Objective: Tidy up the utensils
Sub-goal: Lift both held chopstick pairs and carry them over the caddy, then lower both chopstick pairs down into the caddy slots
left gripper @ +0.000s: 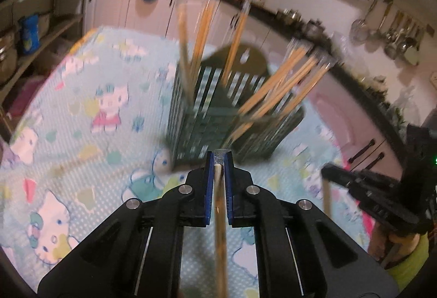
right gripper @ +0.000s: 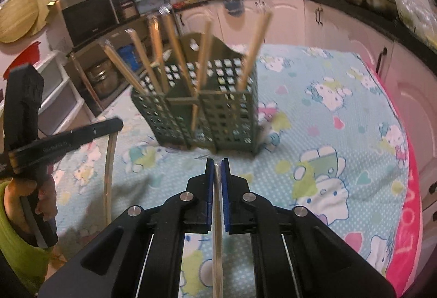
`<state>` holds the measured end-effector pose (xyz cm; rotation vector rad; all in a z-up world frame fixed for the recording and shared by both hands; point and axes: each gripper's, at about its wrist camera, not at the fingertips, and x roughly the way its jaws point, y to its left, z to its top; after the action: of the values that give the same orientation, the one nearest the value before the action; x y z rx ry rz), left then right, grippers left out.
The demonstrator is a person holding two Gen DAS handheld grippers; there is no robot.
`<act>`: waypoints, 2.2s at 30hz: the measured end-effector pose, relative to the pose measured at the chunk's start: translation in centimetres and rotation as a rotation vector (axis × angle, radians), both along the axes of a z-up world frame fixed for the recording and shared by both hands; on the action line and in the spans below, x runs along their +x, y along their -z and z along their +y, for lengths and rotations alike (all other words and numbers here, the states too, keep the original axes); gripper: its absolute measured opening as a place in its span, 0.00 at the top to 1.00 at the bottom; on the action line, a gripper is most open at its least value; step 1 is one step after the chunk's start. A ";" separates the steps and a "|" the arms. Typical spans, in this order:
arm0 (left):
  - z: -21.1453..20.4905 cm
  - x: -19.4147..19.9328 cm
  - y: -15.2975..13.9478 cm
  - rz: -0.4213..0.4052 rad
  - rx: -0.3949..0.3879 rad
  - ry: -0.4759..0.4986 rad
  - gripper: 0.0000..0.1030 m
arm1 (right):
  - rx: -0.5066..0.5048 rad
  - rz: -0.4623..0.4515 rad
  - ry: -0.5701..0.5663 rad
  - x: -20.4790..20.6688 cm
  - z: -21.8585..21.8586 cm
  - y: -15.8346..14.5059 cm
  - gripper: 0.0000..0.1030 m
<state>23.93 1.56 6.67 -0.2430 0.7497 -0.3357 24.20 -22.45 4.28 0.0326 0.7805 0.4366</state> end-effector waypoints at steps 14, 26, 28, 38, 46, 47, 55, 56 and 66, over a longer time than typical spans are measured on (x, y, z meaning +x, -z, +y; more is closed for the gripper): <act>-0.5 -0.5 -7.9 -0.216 -0.006 -0.015 0.97 | 0.045 -0.159 -0.027 -1.8 0.9 -6.3 0.94; -1.9 0.8 -12.2 -0.323 -0.020 -0.013 0.97 | 0.087 -0.300 -0.015 -1.4 1.0 -11.9 0.94; -2.1 1.1 -12.8 -0.339 -0.024 -0.019 0.97 | 0.094 -0.322 -0.008 -1.2 0.9 -12.6 0.94; -3.4 3.1 -14.6 -0.396 -0.043 -0.037 0.97 | 0.130 -0.399 0.030 1.1 0.3 -16.3 0.94; -4.3 4.7 -14.9 -0.421 -0.028 -0.052 0.97 | 0.148 -0.448 0.070 3.1 -0.5 -17.9 0.94; -4.4 4.9 -14.9 -0.427 -0.024 -0.058 0.97 | 0.149 -0.454 0.075 3.4 -0.6 -18.0 0.94; -5.0 6.6 -14.1 -0.449 -0.018 -0.098 0.97 | 0.091 -0.524 0.123 5.3 -0.5 -18.2 0.94; -5.0 6.8 -14.0 -0.449 -0.018 -0.101 0.97 | 0.088 -0.525 0.128 5.7 -0.4 -18.0 0.94; -5.6 8.3 -11.9 -0.437 0.013 -0.116 0.97 | 0.114 -0.516 0.155 8.6 -0.6 -15.5 0.94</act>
<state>32.26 -4.07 18.53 -0.1905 0.3052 -0.2614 32.84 -23.03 19.73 0.0826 0.2424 0.3207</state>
